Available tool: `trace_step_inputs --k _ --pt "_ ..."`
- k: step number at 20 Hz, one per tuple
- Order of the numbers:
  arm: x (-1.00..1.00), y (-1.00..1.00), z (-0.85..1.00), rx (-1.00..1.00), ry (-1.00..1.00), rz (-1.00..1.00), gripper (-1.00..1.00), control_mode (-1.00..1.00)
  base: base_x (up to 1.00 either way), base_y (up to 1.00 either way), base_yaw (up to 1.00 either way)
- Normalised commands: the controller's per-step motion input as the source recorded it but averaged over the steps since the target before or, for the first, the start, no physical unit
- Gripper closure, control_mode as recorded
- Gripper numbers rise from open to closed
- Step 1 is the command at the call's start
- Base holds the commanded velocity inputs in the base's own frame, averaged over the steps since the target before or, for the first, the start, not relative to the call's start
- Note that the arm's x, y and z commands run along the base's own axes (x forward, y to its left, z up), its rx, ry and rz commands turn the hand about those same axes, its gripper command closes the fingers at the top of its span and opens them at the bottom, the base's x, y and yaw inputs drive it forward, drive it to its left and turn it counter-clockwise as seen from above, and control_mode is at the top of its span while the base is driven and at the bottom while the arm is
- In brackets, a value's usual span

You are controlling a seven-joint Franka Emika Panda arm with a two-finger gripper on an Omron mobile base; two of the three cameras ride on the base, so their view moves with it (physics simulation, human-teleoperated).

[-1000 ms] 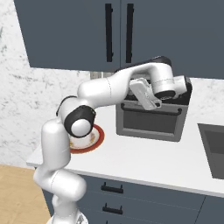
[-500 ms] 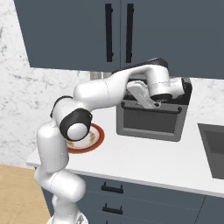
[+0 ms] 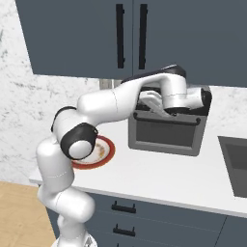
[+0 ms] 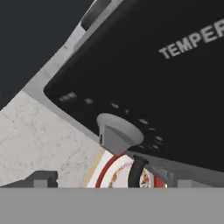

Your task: Pick up the kebab skewer and baguette bread, and place them inside the toaster oven. Close the toaster oven door and start by setting the timer.

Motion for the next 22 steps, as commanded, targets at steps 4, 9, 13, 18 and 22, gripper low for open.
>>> trace_step_inputs --k 4,9,13,18,22 --pt "-0.15 0.00 1.00 -0.19 -0.42 0.00 -1.00 -1.00 0.00 0.00 0.00" --pt "-0.34 0.00 0.62 -0.21 -0.35 0.00 -1.00 -1.00 0.00 0.00 0.00" --pt "-0.89 0.00 0.23 -0.22 -0.26 0.00 -1.00 -1.00 0.00 0.00 0.00" --pt "-0.98 0.00 0.15 -0.23 -0.19 -0.02 -1.00 -1.00 0.00 0.00 0.00" --pt "-0.74 0.31 -0.28 -0.29 -0.17 -0.13 -1.00 -1.00 0.00 0.00 0.00"
